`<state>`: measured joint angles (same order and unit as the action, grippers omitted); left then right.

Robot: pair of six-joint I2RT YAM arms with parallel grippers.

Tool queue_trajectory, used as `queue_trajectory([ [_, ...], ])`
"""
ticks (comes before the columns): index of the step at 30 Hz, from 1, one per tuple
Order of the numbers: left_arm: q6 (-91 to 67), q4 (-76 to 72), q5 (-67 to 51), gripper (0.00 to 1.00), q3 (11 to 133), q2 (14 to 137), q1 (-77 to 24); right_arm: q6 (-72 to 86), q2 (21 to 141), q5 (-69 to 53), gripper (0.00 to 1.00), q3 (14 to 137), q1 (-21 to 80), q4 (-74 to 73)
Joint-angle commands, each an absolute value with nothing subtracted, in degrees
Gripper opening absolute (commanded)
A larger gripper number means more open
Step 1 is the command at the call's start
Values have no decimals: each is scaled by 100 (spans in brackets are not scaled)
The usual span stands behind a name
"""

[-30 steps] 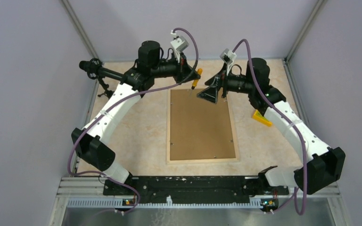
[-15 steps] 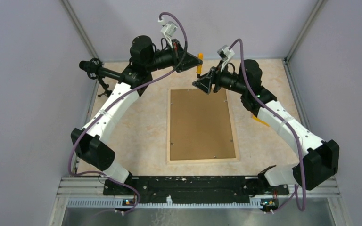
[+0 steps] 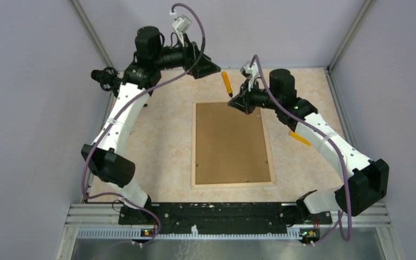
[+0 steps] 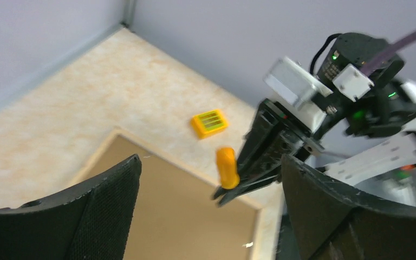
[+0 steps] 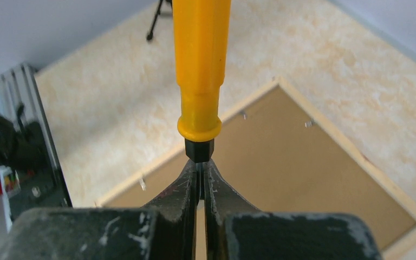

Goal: Take the photo out of the frame

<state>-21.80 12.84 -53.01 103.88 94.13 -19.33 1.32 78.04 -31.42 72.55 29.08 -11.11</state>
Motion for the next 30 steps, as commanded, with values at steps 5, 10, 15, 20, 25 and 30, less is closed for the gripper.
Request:
queue_trajectory([
  [5, 1128, 6336, -5800, 99, 12369, 10266, -1883, -2412, 7844, -3356, 0, 7779, 2904, -3592],
  [10, 1202, 6343, -5842, 99, 11786, 10098, -2120, -2789, 8081, -3324, 0, 7985, 2959, -4105],
  [15, 1012, 5822, -6253, 99, 10920, 10041, -2170, -2891, 8181, -3368, 0, 7926, 3084, -4053],
  [20, 624, 5343, -6503, 86, 10438, 10085, -2191, -2894, 8206, -3182, 0, 7918, 3261, -4037],
  [25, 274, 4775, -6774, 72, 9953, 10024, -2225, -2910, 8201, -3164, 0, 7917, 3406, -4101],
  [30, 19, 4239, -6872, 65, 9586, 9938, -2316, -2909, 8214, -3117, 0, 7886, 3524, -4105],
])
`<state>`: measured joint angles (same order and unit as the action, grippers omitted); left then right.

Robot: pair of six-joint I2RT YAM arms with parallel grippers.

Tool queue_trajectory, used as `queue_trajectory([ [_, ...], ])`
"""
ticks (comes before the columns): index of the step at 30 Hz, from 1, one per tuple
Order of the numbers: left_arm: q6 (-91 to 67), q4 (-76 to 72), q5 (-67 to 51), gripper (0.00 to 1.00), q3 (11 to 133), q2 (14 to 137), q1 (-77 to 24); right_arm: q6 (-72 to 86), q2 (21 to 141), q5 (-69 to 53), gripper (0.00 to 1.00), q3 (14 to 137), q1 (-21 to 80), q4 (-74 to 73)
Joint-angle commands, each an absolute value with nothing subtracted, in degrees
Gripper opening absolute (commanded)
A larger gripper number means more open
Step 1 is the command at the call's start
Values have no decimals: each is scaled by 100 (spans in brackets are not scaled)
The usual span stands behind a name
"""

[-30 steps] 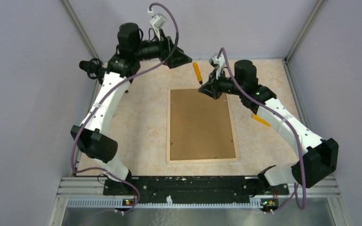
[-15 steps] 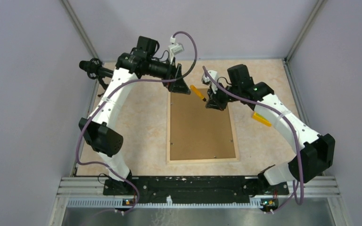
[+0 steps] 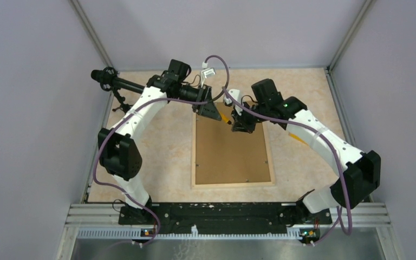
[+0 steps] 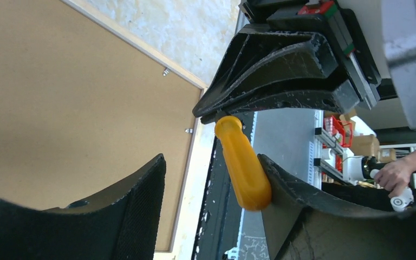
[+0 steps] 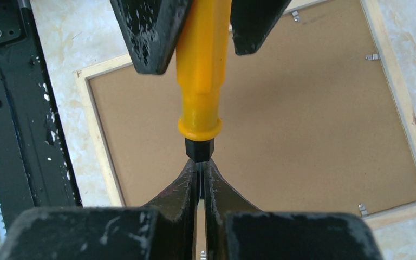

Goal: Take the photo out of the frame

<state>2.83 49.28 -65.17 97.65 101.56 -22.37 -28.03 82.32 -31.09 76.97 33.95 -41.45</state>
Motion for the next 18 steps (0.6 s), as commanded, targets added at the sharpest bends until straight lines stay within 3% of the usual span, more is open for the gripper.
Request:
queue_trajectory([
  [1, 18, 4191, -6872, 65, 9547, 9940, -2331, -2889, 8223, -3096, 0, 7886, 3530, -4089],
  [12, -293, 3909, -6814, 54, 9192, 9885, -2549, -2859, 8329, -3059, 0, 7877, 3665, -4047],
  [18, -295, 3881, -6874, 40, 8952, 9823, -2636, -2830, 8364, -3085, 0, 7870, 3695, -4005],
])
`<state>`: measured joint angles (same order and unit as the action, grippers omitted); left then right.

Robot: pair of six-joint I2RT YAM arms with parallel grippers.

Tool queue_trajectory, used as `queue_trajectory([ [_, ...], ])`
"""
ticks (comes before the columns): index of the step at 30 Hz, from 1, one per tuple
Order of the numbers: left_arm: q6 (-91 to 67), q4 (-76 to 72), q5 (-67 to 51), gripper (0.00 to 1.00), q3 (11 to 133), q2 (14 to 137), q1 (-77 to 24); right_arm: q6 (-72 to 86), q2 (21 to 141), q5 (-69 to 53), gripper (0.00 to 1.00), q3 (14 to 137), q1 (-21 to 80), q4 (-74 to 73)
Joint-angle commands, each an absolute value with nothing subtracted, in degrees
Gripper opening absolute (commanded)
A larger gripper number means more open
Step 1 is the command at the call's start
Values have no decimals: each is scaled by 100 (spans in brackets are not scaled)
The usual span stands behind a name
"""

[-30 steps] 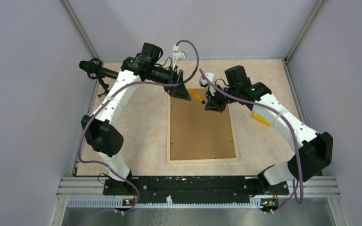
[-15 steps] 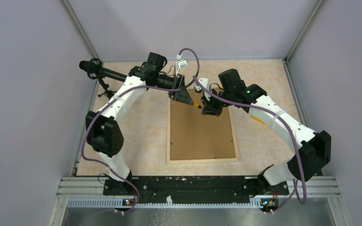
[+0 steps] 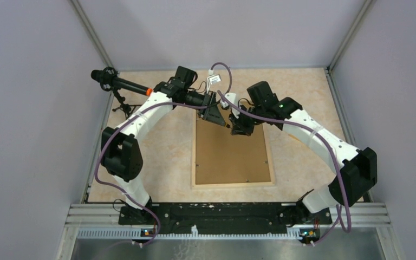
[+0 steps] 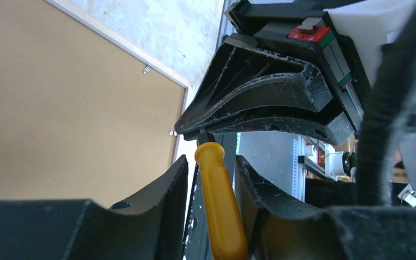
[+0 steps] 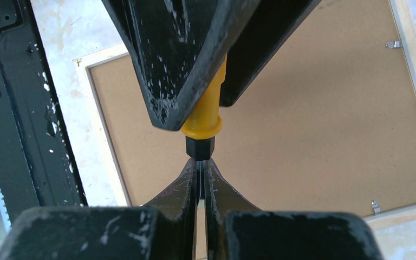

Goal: Take the photo out of the frame

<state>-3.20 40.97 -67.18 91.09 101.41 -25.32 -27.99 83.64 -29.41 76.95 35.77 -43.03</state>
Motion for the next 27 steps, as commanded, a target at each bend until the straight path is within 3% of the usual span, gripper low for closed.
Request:
queue_trajectory([
  [1, -315, 3841, -6882, 39, 8918, 9813, -2649, -2830, 8359, -3085, 0, 7859, 3705, -4002],
  [11, -306, 3730, -6935, 0, 8857, 9726, -2646, -2860, 8348, -3011, 0, 7827, 3779, -4026],
  [12, -295, 3741, -6889, 0, 8863, 9703, -2619, -2838, 8320, -2961, 4, 7786, 3775, -4025],
  [13, -279, 3747, -6815, 0, 8874, 9677, -2574, -2790, 8285, -2876, 16, 7753, 3774, -4013],
  [15, -242, 3757, -6539, 0, 8874, 9583, -2455, -2663, 8208, -2708, 52, 7695, 3727, -4031],
  [17, 7, 3821, -6184, 0, 8868, 9482, -2333, -2573, 8069, -2693, 68, 7597, 3568, -4032],
  [21, 844, 4354, -5211, 0, 8909, 9308, -2259, -2287, 7708, -2912, 78, 7310, 2861, -3965],
  [27, 2007, 5225, -3805, 0, 8733, 9066, -2267, -1812, 7755, -3256, 81, 6872, 1687, -4092],
])
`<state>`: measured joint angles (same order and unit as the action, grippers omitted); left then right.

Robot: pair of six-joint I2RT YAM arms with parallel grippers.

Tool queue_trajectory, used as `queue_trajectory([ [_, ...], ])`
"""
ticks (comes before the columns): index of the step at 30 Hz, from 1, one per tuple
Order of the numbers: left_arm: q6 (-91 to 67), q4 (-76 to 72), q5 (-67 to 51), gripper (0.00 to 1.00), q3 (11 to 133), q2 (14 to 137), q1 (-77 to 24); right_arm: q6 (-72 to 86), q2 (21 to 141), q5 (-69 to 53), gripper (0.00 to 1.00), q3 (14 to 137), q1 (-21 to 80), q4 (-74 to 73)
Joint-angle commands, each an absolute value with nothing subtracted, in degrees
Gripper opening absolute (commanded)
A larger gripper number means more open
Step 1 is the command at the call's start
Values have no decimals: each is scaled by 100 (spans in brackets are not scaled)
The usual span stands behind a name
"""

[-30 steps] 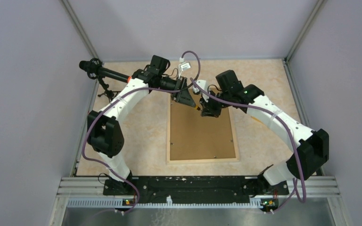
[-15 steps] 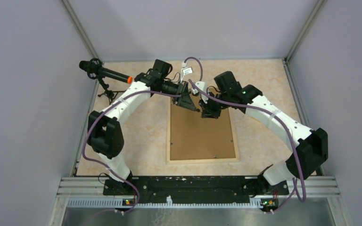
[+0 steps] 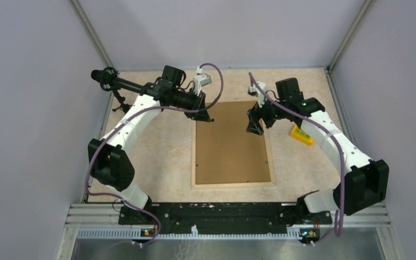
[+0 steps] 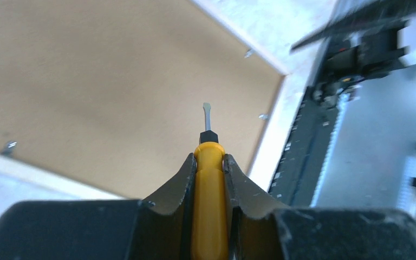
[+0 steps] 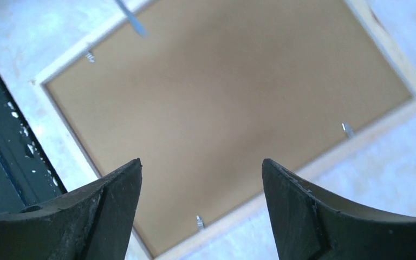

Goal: Take the photo out of the frame

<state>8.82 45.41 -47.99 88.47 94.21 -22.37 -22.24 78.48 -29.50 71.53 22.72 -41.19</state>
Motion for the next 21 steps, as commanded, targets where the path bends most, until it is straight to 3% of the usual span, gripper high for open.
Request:
queue_trajectory([
  [1, 2227, 5311, -3687, 0, 8625, 8982, -2268, -1778, 7779, -3279, 81, 6748, 1536, -4077],
  [10, 3934, 5788, -3151, 0, 7072, 8113, -2508, -1858, 8170, -2887, 80, 6041, 1198, -4118],
  [21, 3925, 5391, -2413, 0, 6205, 7751, -3560, -1646, 8454, -2509, 79, 5800, 1188, -3937],
])
